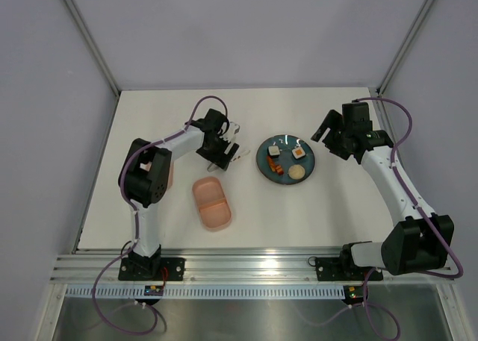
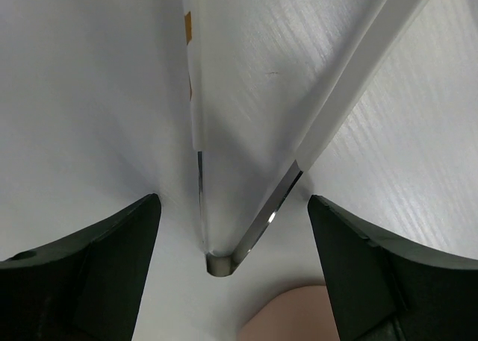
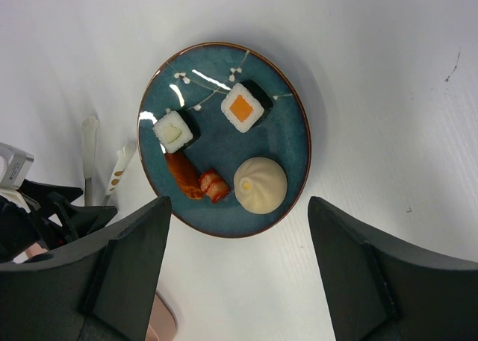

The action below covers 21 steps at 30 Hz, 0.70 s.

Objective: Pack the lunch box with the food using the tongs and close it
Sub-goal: Pick up the clamp at the center of the board.

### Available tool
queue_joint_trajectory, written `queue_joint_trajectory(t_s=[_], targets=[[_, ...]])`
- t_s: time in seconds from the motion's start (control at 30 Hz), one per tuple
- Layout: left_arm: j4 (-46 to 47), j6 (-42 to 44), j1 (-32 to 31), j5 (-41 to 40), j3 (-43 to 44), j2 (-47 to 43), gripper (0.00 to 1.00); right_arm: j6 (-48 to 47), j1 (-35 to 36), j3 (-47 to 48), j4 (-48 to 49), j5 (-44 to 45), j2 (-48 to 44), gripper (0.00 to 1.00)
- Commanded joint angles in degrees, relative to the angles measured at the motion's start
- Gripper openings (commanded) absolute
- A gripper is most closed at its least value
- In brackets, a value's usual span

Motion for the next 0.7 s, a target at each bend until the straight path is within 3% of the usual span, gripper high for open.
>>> queue_joint_trajectory(t_s=[0.0,0.13,0.67], targets=[[-0.5,1.9,0.0,-0.9,-0.7,-0.8,0.82,0.6,0.3,-0.1,1.6,-0.4,-1.3,0.82],[0.3,2.0,-0.1,-0.8,-0.5,0.3,0.77,0.5,0.3,0.1,1.5,-0.3,-1.4,0.82],[1.9,6.3,-0.3,4.4,0.8,1.1,0.75,0.3,0.3,0.9,1.2,-0.4,-0.5,0.82]])
